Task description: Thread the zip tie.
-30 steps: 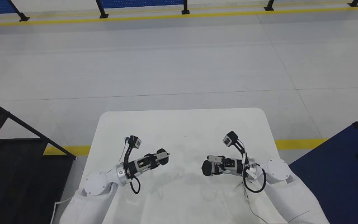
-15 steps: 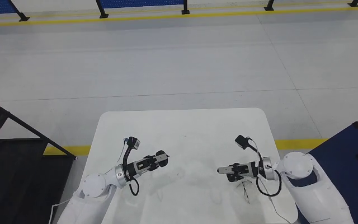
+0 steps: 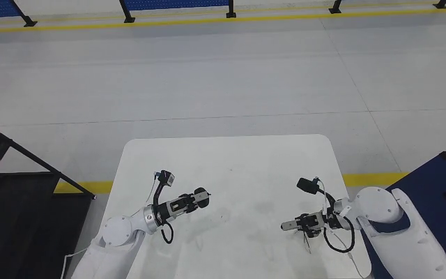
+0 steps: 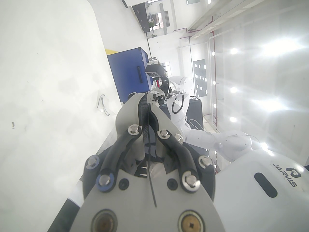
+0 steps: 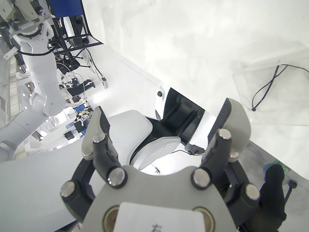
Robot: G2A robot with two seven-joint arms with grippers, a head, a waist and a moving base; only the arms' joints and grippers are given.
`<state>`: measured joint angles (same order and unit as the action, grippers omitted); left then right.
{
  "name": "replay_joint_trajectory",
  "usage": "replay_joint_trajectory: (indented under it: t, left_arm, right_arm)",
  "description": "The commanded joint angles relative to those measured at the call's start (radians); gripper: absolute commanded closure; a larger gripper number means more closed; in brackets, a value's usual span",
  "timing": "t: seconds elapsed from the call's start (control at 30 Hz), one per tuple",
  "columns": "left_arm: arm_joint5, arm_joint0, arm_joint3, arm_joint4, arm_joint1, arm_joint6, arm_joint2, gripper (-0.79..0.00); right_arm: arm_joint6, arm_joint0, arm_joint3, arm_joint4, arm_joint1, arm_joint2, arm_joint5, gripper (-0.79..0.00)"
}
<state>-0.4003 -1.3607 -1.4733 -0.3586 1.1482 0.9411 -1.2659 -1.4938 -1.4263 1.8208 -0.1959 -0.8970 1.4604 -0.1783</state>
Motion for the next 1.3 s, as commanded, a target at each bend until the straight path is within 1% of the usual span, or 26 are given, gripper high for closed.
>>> replay_joint_trajectory:
  t: [0.0,0.13,0.2,0.4,0.47,0.7,0.8,0.93,1.17,1.27]
  left_arm:
    - [0.000,0.000,0.000,0.000,0.000,0.000,0.000,0.000]
    - [0.000,0.000,0.000,0.000,0.000,0.000,0.000,0.000]
    - [0.000,0.000,0.000,0.000,0.000,0.000,0.000,0.000]
    - [0.000,0.000,0.000,0.000,0.000,0.000,0.000,0.000]
    - [0.000,0.000,0.000,0.000,0.000,0.000,0.000,0.000]
    - [0.000,0.000,0.000,0.000,0.000,0.000,0.000,0.000]
    - [0.000,0.000,0.000,0.000,0.000,0.000,0.000,0.000]
    - [0.000,0.000,0.000,0.000,0.000,0.000,0.000,0.000]
    - [0.000,0.000,0.000,0.000,0.000,0.000,0.000,0.000]
    - [0.000,0.000,0.000,0.000,0.000,0.000,0.000,0.000]
  right_arm:
    - [0.021,-0.003,0.013,-0.106,0.005,-0.010,-0.013,-0.785]
    - [-0.042,0.009,0.059,-0.285,0.018,-0.037,-0.102,-0.785]
    - [-0.042,0.015,0.063,-0.342,0.028,-0.064,-0.106,-0.785]
    - [-0.042,0.028,0.063,-0.425,0.062,-0.130,-0.106,-0.785]
    - [-0.042,0.032,0.066,-0.436,0.069,-0.139,-0.106,-0.785]
    - [-0.042,0.032,0.066,-0.436,0.069,-0.139,-0.106,-0.785]
    - [-0.029,0.021,0.050,-0.442,0.068,-0.159,-0.081,-0.785]
    - [-0.042,0.032,0.032,-0.472,0.067,-0.203,-0.094,-0.785]
    - [-0.042,0.034,0.031,-0.474,0.067,-0.206,-0.096,-0.785]
    - [-0.010,0.023,0.018,-0.470,0.066,-0.211,-0.083,-0.785]
